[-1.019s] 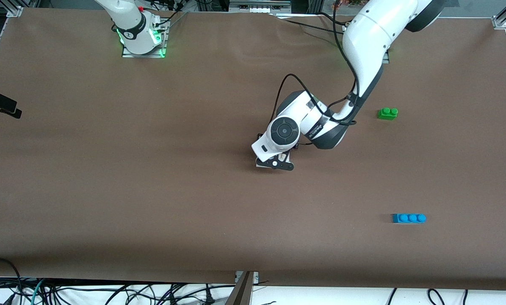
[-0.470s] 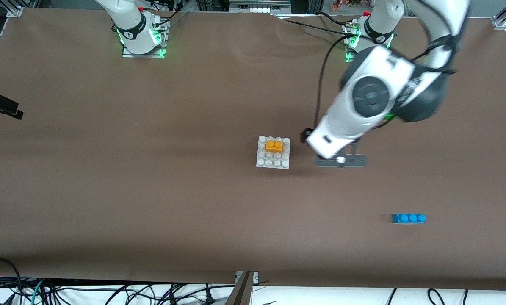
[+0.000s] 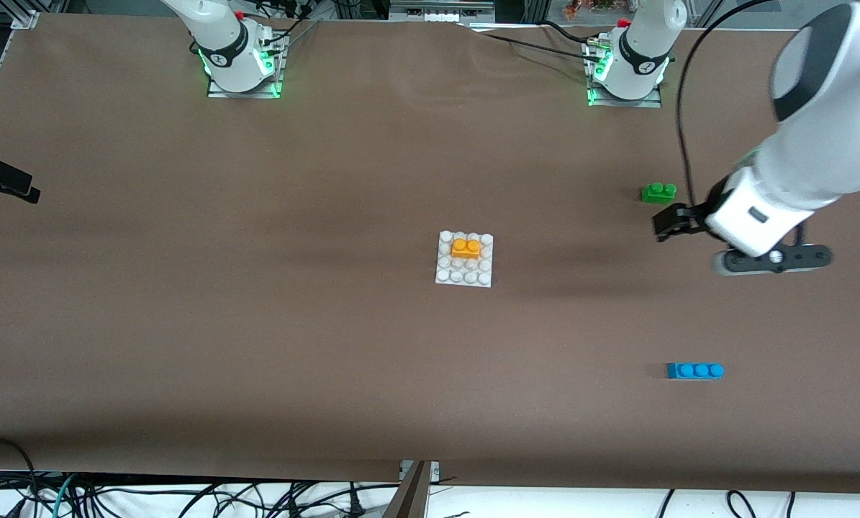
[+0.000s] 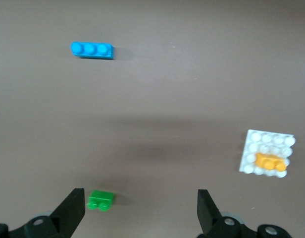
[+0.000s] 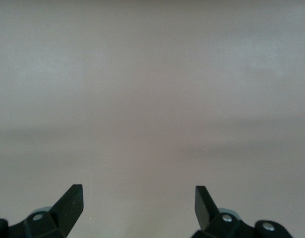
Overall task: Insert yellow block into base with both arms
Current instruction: 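Open the left gripper and lift it away from the base plate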
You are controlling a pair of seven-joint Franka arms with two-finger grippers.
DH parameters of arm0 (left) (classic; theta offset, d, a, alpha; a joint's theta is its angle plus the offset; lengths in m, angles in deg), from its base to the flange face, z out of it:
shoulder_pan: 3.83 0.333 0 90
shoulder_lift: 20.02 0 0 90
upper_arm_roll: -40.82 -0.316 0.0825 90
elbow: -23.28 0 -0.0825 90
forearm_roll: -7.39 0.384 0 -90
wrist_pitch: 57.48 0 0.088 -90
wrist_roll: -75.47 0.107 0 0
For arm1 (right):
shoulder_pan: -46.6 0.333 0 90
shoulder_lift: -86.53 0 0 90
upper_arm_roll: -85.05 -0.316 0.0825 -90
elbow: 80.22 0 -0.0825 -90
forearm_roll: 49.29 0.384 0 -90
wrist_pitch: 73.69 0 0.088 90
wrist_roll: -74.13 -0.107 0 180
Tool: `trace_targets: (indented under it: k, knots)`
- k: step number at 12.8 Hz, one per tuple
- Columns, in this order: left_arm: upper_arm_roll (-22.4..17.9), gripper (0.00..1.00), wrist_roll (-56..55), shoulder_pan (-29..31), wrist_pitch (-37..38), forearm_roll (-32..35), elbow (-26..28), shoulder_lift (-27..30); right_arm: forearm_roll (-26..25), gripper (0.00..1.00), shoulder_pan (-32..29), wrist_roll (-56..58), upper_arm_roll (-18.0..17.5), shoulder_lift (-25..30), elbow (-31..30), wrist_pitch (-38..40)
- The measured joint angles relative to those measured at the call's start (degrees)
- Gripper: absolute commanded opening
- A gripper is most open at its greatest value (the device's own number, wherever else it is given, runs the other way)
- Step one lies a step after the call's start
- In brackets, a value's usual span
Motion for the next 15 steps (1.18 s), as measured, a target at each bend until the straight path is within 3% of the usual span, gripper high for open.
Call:
trace_targets:
  k: [2, 4, 6, 9, 15]
  knots:
    - [-4.4, 1.0, 6.0, -0.6, 0.5, -0.6, 2.5, 2.8, 0.0, 1.0, 0.0, 0.0, 0.0, 0.0, 0.0, 0.0]
    - [-11.7, 1.0, 8.1, -5.0, -0.1, -3.7, 7.9, 6.8, 0.0, 1.0, 0.0, 0.0, 0.0, 0.0, 0.0, 0.0]
    - [-15.4, 1.0, 8.6, -7.0, -5.5, -6.4, 14.9, 10.8, 0.0, 1.0, 0.0, 0.0, 0.0, 0.0, 0.0, 0.0]
    - [-15.9, 1.0, 8.6, -7.3, -8.4, -6.3, 18.9, 13.9, 0.0, 1.0, 0.0, 0.0, 0.0, 0.0, 0.0, 0.0]
    - [-16.0, 1.0, 8.6, -7.6, -8.6, -5.8, 19.7, 14.6, 0.0, 1.0, 0.0, 0.0, 0.0, 0.0, 0.0, 0.0]
